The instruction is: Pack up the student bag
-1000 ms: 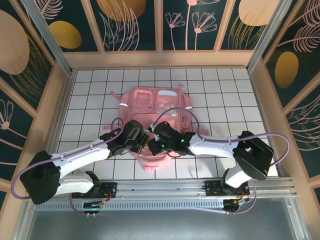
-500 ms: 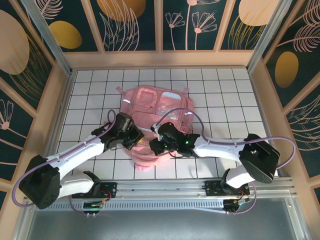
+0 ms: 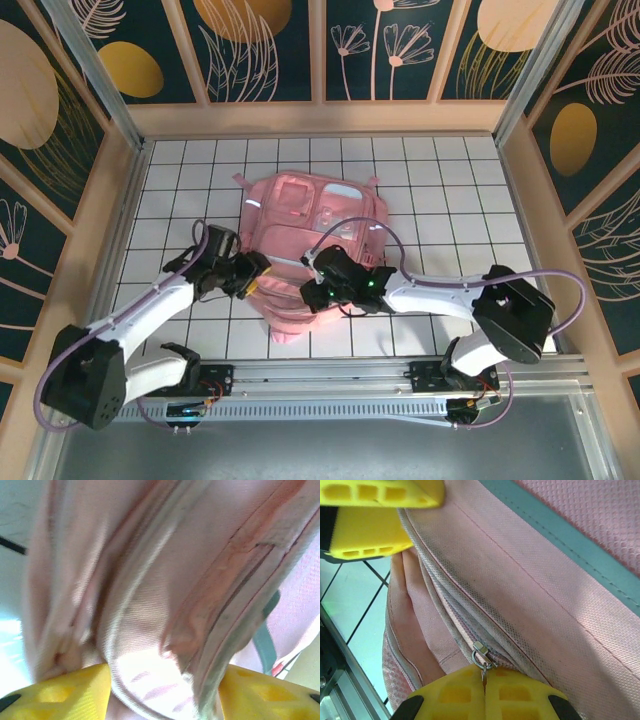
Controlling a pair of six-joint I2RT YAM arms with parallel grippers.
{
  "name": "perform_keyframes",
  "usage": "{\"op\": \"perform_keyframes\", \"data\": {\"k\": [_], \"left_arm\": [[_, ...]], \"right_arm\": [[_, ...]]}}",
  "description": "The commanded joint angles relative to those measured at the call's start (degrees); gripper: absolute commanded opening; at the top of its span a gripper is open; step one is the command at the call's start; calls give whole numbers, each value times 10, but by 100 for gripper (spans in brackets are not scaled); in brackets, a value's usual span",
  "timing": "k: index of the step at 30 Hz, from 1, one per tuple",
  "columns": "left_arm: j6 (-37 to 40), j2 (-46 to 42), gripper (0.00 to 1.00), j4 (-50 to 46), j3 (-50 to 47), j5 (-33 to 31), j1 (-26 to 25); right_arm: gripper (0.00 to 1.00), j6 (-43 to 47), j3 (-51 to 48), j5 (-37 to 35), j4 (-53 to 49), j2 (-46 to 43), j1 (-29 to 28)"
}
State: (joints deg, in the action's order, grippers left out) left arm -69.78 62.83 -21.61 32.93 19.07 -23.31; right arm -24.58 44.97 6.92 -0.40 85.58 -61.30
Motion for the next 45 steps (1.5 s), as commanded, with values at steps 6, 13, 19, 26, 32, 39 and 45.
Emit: {"op": "perform_keyframes", "data": {"k": [6,13,19,26,32,39,45], "left_arm": [[-300,-156,64,-45,-19,-139,-129],[-350,-100,64,60,-25,-129,-163],[-331,9,63,110,12,-130,-189],[-356,78,39,186,11,-133,-195],[-323,93,0,146,34,-152,-195],[-201,74,0,108,15,-143,-160],[-19,87,0,58,5,-57,-58]], "right_arm": [[0,7,20,40,6,14,-5],[0,-1,22,49,17,24,-6],[0,-8,14,46,21,13,-6],[0,-11,16,47,20,12,-7],[0,-9,14,37,9,3,-7],[0,10,1,-5,-39,-12,-7],[0,16,-22,-5,-42,-25,1]]}}
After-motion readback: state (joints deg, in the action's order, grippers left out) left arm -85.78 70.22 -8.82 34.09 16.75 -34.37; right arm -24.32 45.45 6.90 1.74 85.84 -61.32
